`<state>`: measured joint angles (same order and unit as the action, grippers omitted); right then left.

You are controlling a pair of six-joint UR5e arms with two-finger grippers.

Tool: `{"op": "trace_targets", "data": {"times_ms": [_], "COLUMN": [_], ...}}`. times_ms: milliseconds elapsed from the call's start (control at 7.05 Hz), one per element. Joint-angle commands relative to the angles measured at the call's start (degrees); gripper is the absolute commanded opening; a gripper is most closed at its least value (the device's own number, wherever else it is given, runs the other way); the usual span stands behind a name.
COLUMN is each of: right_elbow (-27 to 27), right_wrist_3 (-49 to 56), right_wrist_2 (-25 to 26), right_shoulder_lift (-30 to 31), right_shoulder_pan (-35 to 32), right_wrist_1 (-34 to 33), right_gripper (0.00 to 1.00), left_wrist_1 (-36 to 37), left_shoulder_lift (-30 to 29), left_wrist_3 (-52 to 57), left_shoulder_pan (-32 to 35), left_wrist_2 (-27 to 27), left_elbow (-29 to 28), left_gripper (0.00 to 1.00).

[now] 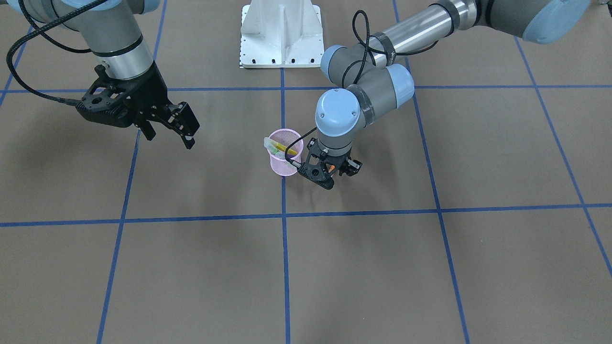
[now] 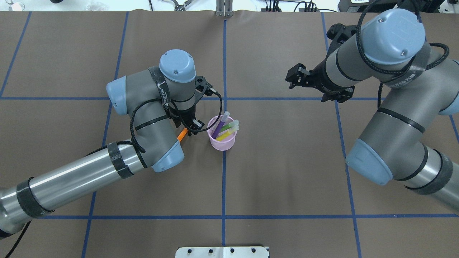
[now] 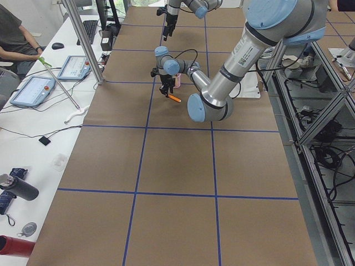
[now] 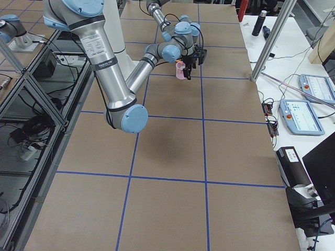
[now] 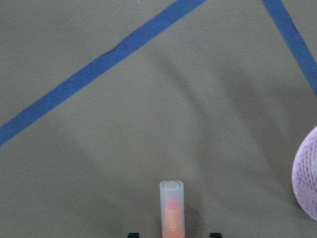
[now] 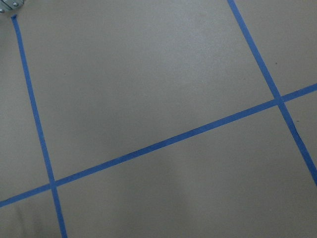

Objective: Collect pens into pen holder
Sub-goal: 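Close the left gripper on the orange pen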

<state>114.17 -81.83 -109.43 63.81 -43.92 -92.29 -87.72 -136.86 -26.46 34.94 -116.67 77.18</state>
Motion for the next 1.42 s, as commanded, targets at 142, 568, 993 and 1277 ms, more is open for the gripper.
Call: {"op": "trace_targets", "data": {"times_ms": [142,568,993,1277], "right_elbow": [0.0,-0.17,-0.09,-0.08], "right_wrist_3": [0.0,-0.09,-0.09,-0.09], "right_wrist_2": [-0.26,-0.17,-0.34,-0.43], "right_shoulder_lift": [0.0,0.0,-0.26,-0.26], "right_shoulder_pan": [-0.2,-0.12,-0.2,-0.47], "right_wrist_1": [0.0,0.0,0.09,0.18], "right_gripper": [1.0,1.0,1.0,1.0], "left_wrist_1": [0.0,0.0,-0.09,0.09], "left_shoulder_lift": [0.01,0.01,0.01,0.01], "left_wrist_3": [0.0,0.0,0.09,0.0], "left_shoulder_pan": [0.04,0.13,0.13,0.13], "left_wrist_2": [-0.05,0.04,-0.05,-0.14], "left_elbow": [-0.36,-0.53,-0.8,-0.8], "left_gripper": [0.56,0.52,0.49,0.02]}}
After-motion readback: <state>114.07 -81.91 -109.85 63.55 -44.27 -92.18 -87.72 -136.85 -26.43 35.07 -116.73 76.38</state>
